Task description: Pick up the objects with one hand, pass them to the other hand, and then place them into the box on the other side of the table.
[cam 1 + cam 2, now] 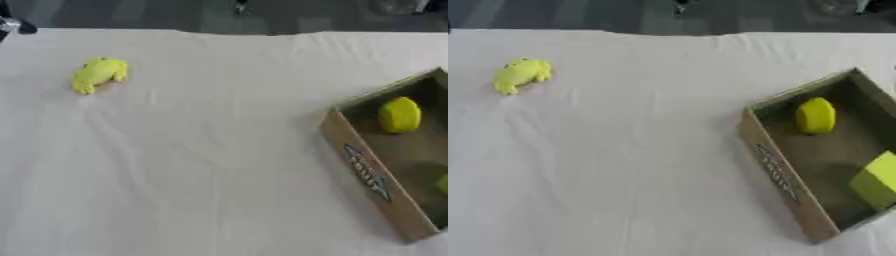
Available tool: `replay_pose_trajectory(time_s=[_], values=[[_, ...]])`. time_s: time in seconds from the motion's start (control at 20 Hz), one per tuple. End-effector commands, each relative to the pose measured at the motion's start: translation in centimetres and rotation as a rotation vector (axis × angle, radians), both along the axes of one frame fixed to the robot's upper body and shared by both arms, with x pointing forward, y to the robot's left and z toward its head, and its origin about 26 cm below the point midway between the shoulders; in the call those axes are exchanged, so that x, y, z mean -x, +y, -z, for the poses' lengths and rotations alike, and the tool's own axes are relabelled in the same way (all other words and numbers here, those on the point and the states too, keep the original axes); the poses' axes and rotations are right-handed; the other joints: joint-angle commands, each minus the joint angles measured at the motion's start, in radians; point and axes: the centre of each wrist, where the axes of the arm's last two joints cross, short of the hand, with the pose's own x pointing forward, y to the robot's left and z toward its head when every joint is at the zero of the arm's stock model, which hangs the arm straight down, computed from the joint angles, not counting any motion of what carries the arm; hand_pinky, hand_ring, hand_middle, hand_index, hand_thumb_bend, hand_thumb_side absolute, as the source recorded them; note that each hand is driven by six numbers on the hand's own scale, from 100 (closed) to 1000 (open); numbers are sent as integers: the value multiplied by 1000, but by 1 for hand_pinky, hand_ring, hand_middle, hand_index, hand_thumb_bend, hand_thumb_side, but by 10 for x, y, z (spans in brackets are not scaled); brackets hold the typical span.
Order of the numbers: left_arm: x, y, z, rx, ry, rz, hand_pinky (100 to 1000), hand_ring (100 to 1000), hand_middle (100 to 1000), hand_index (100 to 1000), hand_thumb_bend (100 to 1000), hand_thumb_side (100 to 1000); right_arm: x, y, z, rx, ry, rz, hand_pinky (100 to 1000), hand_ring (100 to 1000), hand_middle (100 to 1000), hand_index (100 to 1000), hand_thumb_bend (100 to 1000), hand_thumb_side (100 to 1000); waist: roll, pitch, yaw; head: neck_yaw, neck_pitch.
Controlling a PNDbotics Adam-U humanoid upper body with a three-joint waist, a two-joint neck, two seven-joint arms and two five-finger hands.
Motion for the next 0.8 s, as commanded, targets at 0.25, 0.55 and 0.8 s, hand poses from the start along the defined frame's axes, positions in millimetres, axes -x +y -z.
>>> replay_pose_trajectory(time_s=[0.25, 0.55, 0.8], values=[[-10, -1, 6, 9, 164, 49, 726, 775, 707, 800, 1000, 310, 3, 1, -5, -21, -73, 9, 998, 979, 847, 1000, 100, 478, 0, -4, -14, 37, -30], [-16, -13, 10, 37, 293, 136, 726, 776, 705, 802, 1000, 318, 3, 1, -6, -26, -78, 10, 997, 976, 842, 1000, 100, 473, -5, 0, -19, 41, -36], [-19, -27, 8, 34, 269, 139, 720, 772, 705, 808, 999, 340, 1, 3, -8, -21, -79, 1, 997, 974, 840, 1000, 100, 461, -11, 9, -33, 58, -53]])
